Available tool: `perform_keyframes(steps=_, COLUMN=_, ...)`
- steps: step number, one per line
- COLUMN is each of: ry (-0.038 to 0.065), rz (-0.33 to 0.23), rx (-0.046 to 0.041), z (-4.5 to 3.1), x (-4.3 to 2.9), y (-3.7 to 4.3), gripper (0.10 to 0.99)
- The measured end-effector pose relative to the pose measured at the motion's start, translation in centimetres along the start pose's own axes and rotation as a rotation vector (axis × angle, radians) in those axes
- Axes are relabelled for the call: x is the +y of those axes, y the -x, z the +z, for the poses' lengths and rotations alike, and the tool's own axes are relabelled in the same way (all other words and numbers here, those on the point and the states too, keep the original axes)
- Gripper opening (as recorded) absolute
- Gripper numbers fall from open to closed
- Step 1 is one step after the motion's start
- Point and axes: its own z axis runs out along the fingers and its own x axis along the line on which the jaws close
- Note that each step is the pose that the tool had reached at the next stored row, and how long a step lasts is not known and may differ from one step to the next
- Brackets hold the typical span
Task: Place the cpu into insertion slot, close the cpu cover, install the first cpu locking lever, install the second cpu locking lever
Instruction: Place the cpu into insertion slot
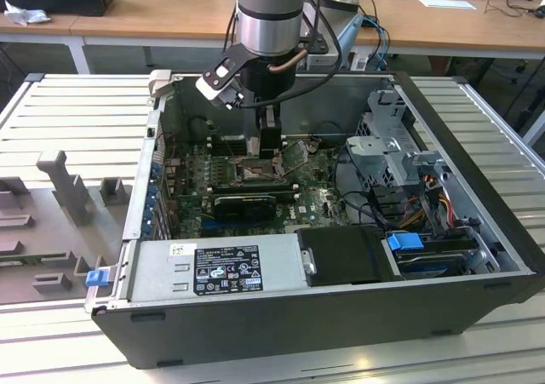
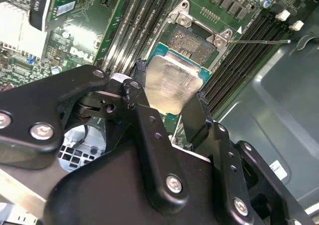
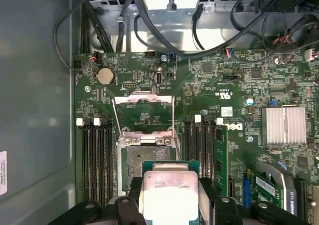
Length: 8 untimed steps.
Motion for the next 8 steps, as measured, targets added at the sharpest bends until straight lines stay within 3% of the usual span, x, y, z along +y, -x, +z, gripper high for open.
perform_keyframes(steps=8, ry=-0.007, rz=0.0, rx=-0.0002, z=1.13, x=-0.04, y=0.03, gripper=0.525)
